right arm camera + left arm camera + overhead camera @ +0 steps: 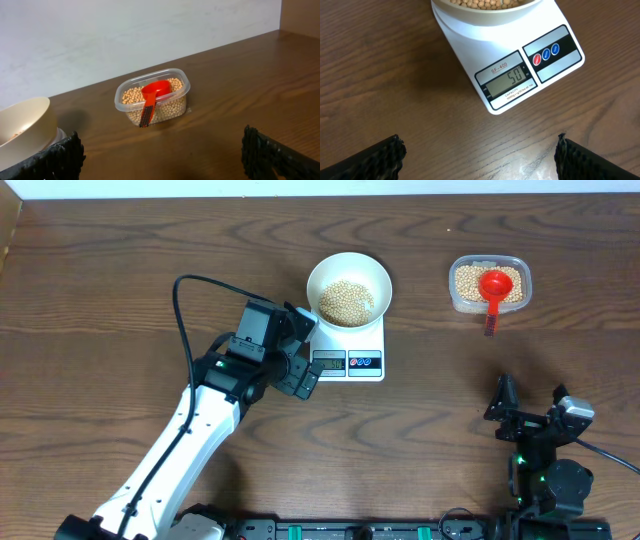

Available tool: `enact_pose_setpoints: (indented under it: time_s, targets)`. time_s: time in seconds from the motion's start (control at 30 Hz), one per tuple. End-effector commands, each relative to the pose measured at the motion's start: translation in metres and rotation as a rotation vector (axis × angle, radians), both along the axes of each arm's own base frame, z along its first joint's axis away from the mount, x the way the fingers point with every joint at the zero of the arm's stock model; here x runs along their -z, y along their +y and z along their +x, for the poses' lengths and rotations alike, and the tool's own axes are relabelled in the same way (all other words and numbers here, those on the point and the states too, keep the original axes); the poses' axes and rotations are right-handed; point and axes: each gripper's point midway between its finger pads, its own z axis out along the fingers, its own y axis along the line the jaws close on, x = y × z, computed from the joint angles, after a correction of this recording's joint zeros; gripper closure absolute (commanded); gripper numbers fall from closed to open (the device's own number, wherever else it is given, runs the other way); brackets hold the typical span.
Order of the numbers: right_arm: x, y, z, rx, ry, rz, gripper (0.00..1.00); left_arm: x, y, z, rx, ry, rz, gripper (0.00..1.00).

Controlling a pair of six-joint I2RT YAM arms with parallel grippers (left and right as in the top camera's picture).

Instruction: Scoop item into bowl and weigh 50g on scale

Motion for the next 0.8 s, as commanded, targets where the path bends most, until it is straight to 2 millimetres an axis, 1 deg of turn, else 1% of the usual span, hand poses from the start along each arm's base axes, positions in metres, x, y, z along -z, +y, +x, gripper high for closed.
enact_pose_setpoints:
  time_s: [0.0, 0.17, 0.2, 0.27, 0.37, 0.4, 0.5, 0.57, 0.67, 0.77]
  targets:
    - [0.000, -0.002, -0.001, 0.012, -0.002, 0.009, 0.01, -0.018, 0.001, 0.004, -0.008, -0.069, -0.020, 0.02]
    - [0.000, -0.002, -0.001, 0.012, -0.002, 0.009, 0.01, -0.047, 0.006, 0.001, -0.018, -0.154, -0.055, 0.02]
    - [0.000, -0.002, -0.001, 0.012, -0.002, 0.009, 0.01, -0.059, 0.009, 0.000, -0.027, -0.188, -0.067, 0.02]
    - [0.000, -0.002, -0.001, 0.012, -0.002, 0.009, 0.01, -0.072, 0.013, -0.002, -0.036, -0.229, -0.083, 0.02]
    - [0.000, -0.002, -0.001, 0.012, -0.002, 0.009, 0.01, -0.097, 0.017, -0.009, -0.041, -0.305, -0.112, 0.02]
    - [0.000, -0.002, -0.001, 0.012, -0.002, 0.009, 0.01, -0.113, 0.020, -0.016, -0.040, -0.355, -0.132, 0.02]
    - [0.000, -0.002, -0.001, 0.012, -0.002, 0.009, 0.01, -0.134, 0.023, -0.025, -0.041, -0.421, -0.158, 0.02]
    - [0.000, -0.002, -0.001, 0.012, -0.002, 0.009, 0.01, -0.142, 0.026, -0.034, -0.039, -0.444, -0.170, 0.02]
    - [0.000, -0.002, -0.001, 0.012, -0.002, 0.009, 0.01, -0.145, 0.032, -0.054, -0.033, -0.438, -0.173, 0.02]
    - [0.000, -0.002, -0.001, 0.012, -0.002, 0.009, 0.01, -0.155, 0.037, -0.066, -0.034, -0.471, -0.186, 0.02]
